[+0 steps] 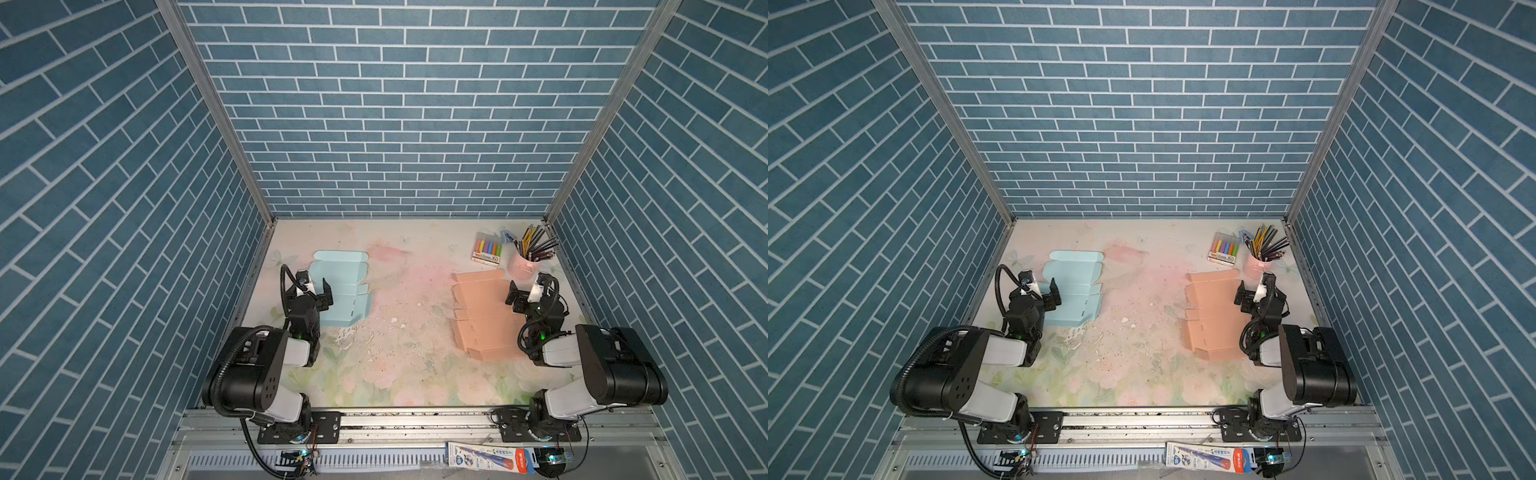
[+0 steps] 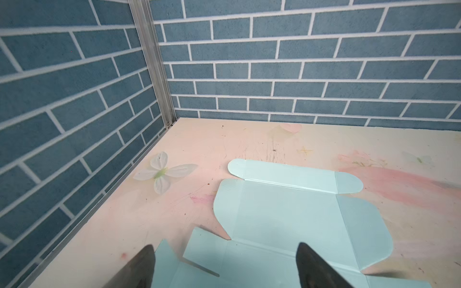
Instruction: Fold the paper box
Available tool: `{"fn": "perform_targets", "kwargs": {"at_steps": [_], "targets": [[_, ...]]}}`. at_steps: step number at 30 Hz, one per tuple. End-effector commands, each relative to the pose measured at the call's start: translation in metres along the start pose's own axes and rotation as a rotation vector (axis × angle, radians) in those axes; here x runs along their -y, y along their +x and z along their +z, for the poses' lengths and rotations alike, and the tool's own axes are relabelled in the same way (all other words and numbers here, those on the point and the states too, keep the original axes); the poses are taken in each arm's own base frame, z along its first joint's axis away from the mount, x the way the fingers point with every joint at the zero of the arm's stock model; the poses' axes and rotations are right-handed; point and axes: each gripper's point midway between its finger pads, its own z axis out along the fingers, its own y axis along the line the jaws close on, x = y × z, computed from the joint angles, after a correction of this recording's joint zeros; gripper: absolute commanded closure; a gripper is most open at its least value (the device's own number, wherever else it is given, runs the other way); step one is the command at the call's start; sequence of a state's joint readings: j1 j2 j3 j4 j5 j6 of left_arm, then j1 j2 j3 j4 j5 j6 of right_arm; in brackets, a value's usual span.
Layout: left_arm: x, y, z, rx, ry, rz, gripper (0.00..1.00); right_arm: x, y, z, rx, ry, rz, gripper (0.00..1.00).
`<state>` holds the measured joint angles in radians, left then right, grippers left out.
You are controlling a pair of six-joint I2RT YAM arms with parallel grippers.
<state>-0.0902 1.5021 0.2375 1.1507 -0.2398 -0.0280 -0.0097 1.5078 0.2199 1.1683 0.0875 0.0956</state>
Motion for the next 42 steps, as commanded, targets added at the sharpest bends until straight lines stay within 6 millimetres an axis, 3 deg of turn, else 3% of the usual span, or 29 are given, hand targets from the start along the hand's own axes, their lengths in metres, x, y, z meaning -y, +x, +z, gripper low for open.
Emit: {"fn": "perform_targets", "kwargs": {"at_steps": [1,42], "targets": [[-0.0033,-0.0105,0.003,0.037,-0.015,0.001,0.12,0.0032,-0.0113,0.0046,0.038,0.018,-0.036,0.01],[-0.0029,-0.0101,0.0033,0.034,-0.01,-0.001,0.12,0.0037,-0.0114,0.0055,0.033,0.019,-0.029,0.01]]}}
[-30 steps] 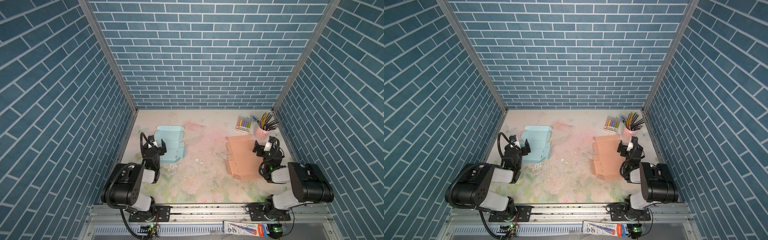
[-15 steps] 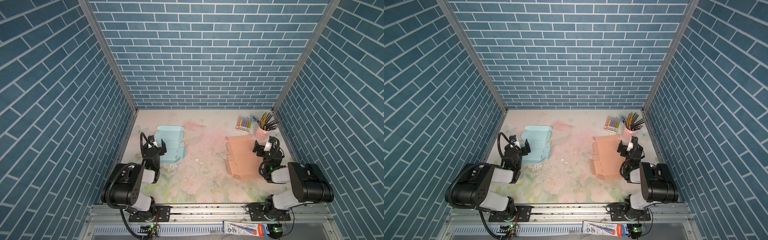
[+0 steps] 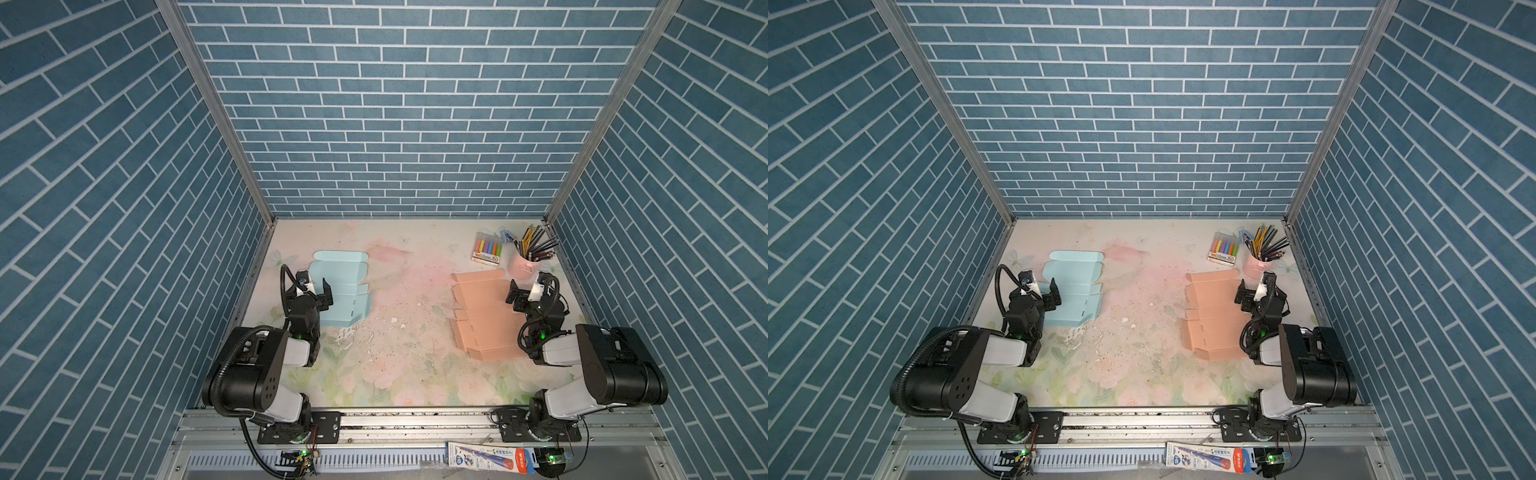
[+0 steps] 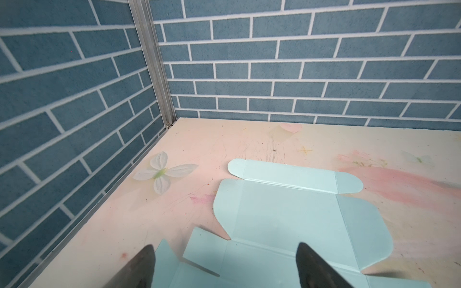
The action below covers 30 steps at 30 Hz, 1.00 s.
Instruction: Fold the paper box
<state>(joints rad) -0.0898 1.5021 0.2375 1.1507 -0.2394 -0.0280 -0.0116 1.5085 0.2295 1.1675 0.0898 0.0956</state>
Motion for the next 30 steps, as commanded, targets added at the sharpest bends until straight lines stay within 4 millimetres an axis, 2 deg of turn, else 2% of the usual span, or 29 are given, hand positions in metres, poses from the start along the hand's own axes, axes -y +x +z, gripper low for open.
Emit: {"fn": "perform_targets", "kwargs": {"at_steps": [1,13,15,19,25,27,30], "targets": [[-0.003,-0.01,0.003,0.035,-0.01,0.0,0.12,0.003,-0.007,0.003,0.025,0.016,-0.031,0.01],[0.003,-0.016,0.004,0.027,0.02,0.011,0.12,-0.002,-0.014,-0.003,0.057,-0.012,-0.044,0.01],[0.003,-0.018,0.004,0.027,0.023,0.015,0.12,-0.007,-0.019,-0.006,0.069,-0.038,-0.067,0.01],[0.001,-0.024,0.0,0.022,0.017,0.009,0.12,-0.006,-0.031,-0.013,0.077,-0.012,-0.072,0.02],[0.002,-0.039,-0.011,0.029,0.039,-0.021,0.12,-0.003,-0.062,-0.028,0.129,0.018,-0.043,0.01],[0.004,-0.042,-0.015,0.031,0.055,-0.046,0.12,-0.004,-0.065,-0.029,0.084,0.028,-0.008,0.01],[0.015,-0.046,-0.02,0.022,0.11,-0.057,0.12,-0.014,-0.066,-0.03,0.015,0.005,0.04,0.01]]}}
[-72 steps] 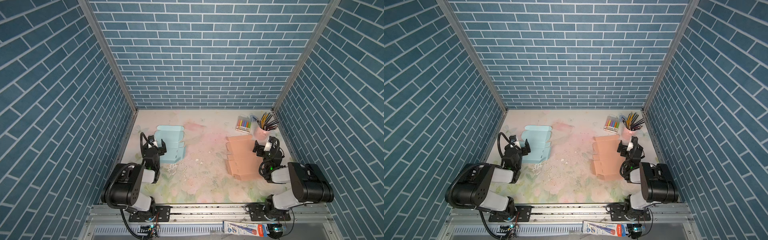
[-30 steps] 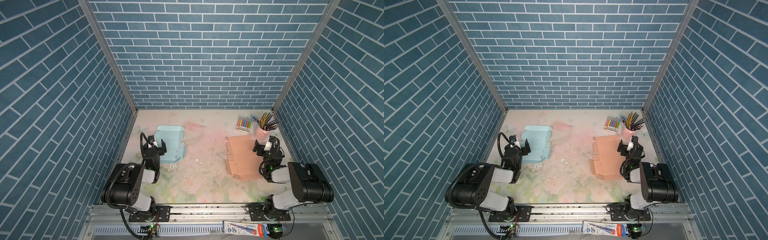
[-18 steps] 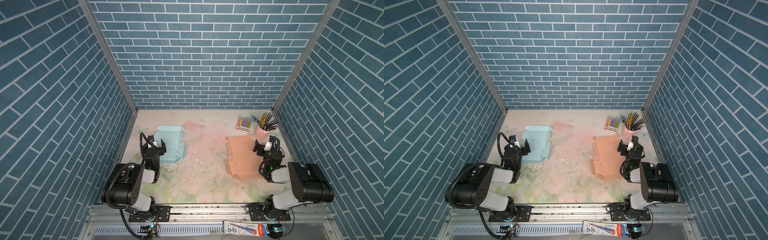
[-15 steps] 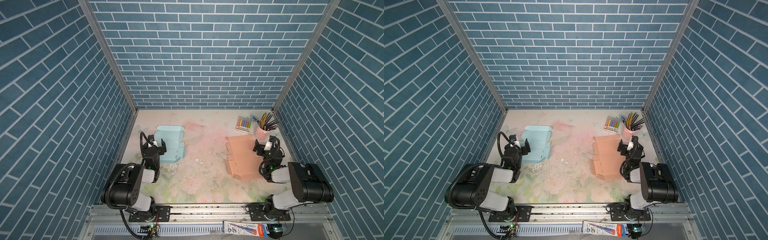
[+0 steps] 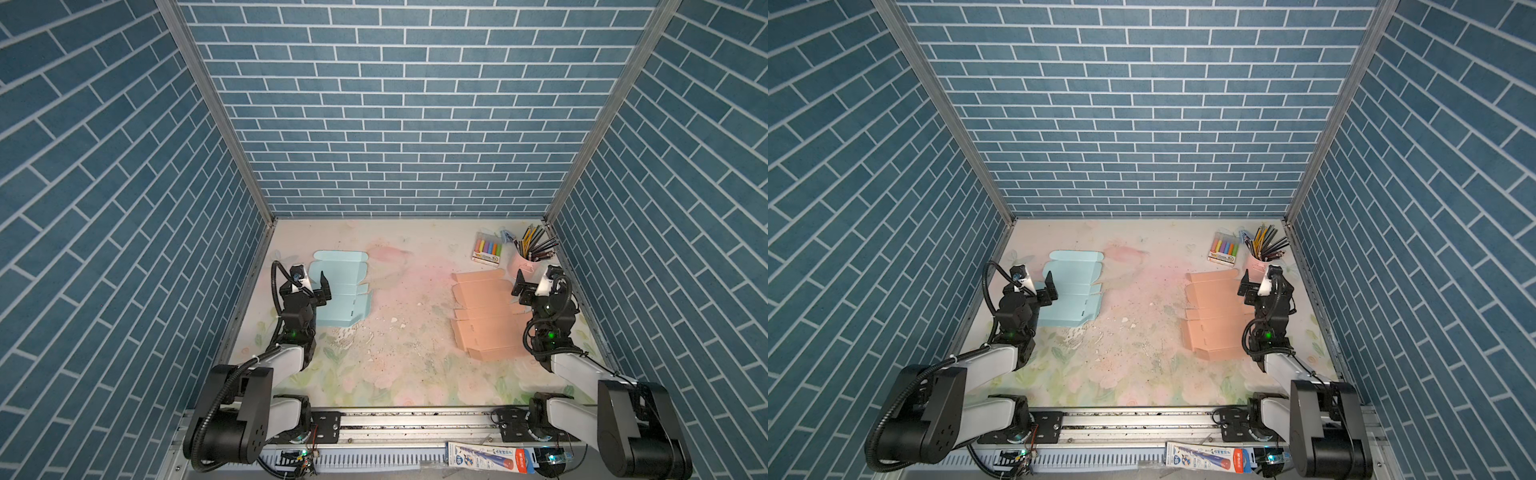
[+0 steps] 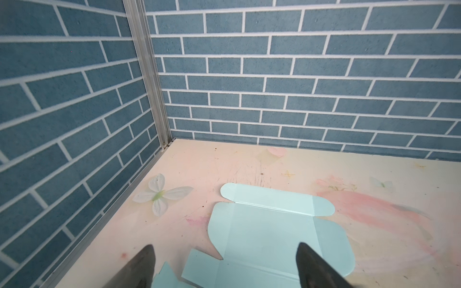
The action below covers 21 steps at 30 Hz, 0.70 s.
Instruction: Fold the paper box
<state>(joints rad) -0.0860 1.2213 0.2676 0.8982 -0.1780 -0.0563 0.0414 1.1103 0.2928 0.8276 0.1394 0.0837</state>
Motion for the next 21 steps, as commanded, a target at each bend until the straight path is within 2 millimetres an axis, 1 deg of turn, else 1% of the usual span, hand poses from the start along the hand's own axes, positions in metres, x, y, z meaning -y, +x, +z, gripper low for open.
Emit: {"fn": "perform_targets", "kwargs": {"at_steps": [1,4,6,9,10,12,14,17,20,21], "targets": [[0.014,-0.002,-0.001,-0.046,0.054,-0.008,0.12,-0.007,0.013,-0.002,-0.129,0.008,0.074,0.01],[0.034,-0.011,0.001,-0.096,0.092,-0.025,0.12,-0.029,0.023,-0.004,-0.207,-0.05,0.126,0.01],[0.046,-0.012,0.003,-0.15,0.093,-0.059,0.12,-0.038,0.03,-0.006,-0.264,-0.053,0.132,0.01],[0.067,0.002,0.006,-0.285,0.127,-0.147,0.12,-0.048,0.041,-0.011,-0.346,-0.046,0.174,0.01],[0.078,0.011,0.006,-0.335,0.159,-0.17,0.12,-0.054,0.045,-0.014,-0.367,-0.063,0.206,0.01],[0.108,0.019,-0.001,-0.373,0.274,-0.203,0.12,-0.073,0.051,-0.02,-0.391,-0.158,0.272,0.01],[0.128,0.033,-0.009,-0.418,0.342,-0.233,0.12,-0.097,0.054,-0.029,-0.406,-0.268,0.313,0.01],[0.136,0.051,-0.016,-0.478,0.377,-0.267,0.12,-0.128,0.062,-0.042,-0.447,-0.34,0.282,0.01],[0.133,0.066,-0.02,-0.52,0.363,-0.261,0.12,-0.159,0.067,-0.054,-0.497,-0.416,0.246,0.01],[0.132,0.072,-0.02,-0.535,0.354,-0.257,0.11,-0.166,0.068,-0.057,-0.51,-0.435,0.236,0.01]]}}
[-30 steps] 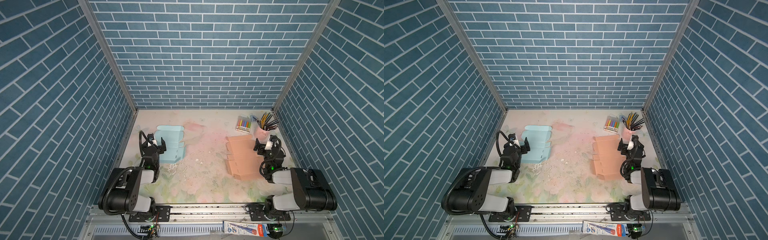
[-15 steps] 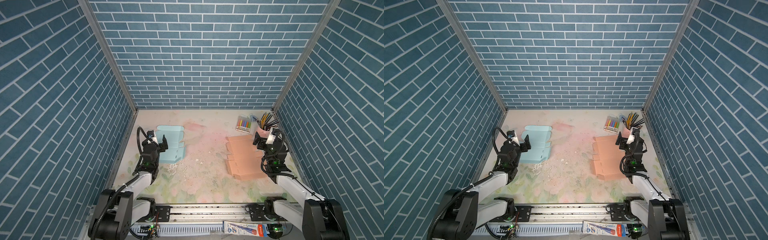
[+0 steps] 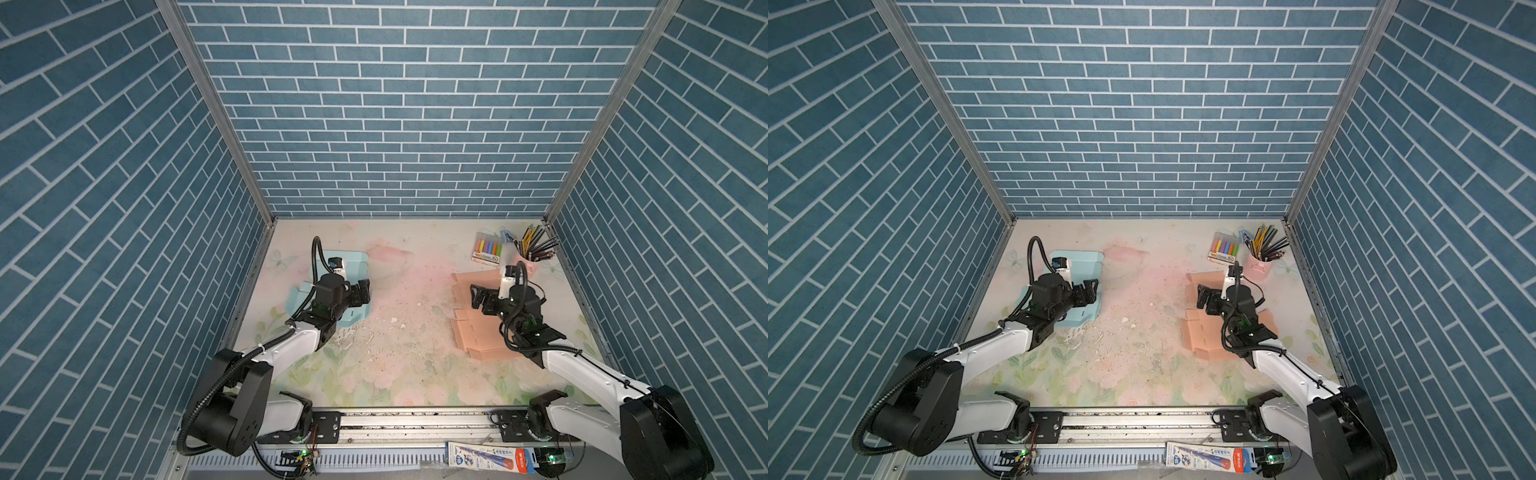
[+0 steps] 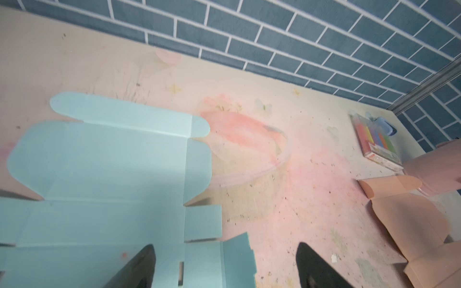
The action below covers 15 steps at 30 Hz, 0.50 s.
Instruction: Fold the paper box
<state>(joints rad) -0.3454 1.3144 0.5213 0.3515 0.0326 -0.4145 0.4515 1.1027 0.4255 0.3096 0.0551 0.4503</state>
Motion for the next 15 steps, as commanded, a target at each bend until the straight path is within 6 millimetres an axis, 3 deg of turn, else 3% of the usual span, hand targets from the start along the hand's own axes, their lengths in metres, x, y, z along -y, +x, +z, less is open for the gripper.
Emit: {"fn": "perform_targets", "kwargs": {"at_steps": [1,5,9,15], "targets": [[-0.003,0.022,0.004,-0.077,0.002,-0.049,0.12,-0.028,0.01,0.003,-0.07,-0.064,0.018,0.01],[-0.003,0.044,0.006,-0.145,0.028,-0.055,0.12,-0.059,0.02,0.002,-0.106,-0.136,-0.016,0.01],[-0.007,0.057,-0.004,-0.171,0.02,-0.046,0.11,-0.084,0.027,0.0,-0.124,-0.184,-0.038,0.01],[0.002,0.076,-0.022,-0.233,-0.059,0.072,0.12,-0.107,0.031,-0.001,-0.142,-0.221,-0.077,0.01]]}}
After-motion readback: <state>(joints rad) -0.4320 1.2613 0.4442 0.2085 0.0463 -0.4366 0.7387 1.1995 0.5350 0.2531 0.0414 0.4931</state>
